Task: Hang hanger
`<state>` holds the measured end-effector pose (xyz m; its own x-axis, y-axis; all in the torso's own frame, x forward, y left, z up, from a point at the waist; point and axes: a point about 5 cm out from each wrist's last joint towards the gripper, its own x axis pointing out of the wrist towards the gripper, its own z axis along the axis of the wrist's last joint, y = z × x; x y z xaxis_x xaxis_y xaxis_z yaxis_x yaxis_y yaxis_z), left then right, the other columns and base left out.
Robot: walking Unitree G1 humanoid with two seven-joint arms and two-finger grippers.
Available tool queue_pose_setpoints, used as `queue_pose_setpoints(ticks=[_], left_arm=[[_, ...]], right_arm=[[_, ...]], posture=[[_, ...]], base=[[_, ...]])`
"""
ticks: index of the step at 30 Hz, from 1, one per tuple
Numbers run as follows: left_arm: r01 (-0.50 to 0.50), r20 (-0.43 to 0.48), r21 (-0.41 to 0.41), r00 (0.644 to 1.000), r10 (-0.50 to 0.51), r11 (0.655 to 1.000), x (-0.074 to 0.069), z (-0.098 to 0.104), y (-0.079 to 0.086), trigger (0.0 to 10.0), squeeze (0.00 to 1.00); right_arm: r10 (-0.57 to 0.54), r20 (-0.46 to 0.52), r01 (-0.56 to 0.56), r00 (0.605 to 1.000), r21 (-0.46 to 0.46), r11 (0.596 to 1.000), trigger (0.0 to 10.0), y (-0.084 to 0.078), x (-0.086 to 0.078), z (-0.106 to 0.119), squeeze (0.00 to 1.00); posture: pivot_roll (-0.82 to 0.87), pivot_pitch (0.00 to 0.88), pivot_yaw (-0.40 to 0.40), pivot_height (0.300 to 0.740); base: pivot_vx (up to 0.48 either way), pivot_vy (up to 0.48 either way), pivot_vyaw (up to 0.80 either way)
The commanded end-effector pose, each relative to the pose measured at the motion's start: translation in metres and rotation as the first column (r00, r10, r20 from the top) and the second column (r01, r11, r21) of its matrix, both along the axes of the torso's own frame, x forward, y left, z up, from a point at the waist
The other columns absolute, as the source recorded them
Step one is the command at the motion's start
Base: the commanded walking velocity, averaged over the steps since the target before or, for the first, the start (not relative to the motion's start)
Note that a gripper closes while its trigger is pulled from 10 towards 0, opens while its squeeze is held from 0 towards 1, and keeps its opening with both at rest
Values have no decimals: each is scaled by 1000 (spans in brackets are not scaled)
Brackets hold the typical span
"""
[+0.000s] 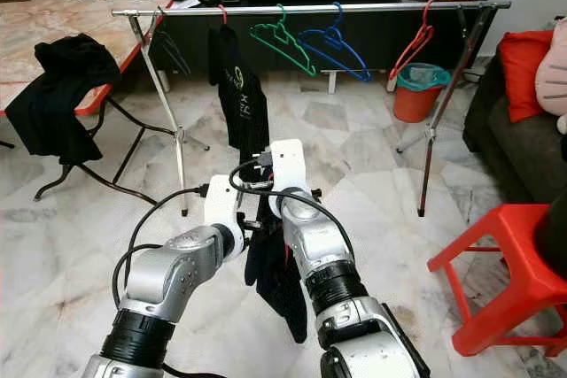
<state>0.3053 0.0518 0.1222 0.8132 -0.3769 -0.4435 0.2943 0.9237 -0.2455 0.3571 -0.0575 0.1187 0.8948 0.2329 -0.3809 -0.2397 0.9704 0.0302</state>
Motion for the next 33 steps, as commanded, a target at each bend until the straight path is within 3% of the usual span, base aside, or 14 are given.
queue_pose_setpoints(ticks=[1, 18, 33], left_arm=[[-5, 14, -9, 1000, 5, 1000, 2, 3, -3, 10000, 0], [105, -4, 48, 994, -105, 993, -6, 0, -11, 10000, 0], [-44, 26, 97, 999, 42, 994, 4, -1, 6, 10000, 0]], right_arm=[[20, 39, -20, 999, 7, 1000, 10000, 5, 1, 10, 0], [-6, 42, 6, 999, -4, 1000, 10000, 1, 3, 9, 0], [1, 49, -1, 999, -3, 1000, 10000, 2, 3, 11, 0]], posture=[[-94, 0, 11, 740], [-90, 0, 11, 740], [-94, 0, 10, 740]], base=[[0, 0, 0], [0, 0, 0], [0, 0, 0]])
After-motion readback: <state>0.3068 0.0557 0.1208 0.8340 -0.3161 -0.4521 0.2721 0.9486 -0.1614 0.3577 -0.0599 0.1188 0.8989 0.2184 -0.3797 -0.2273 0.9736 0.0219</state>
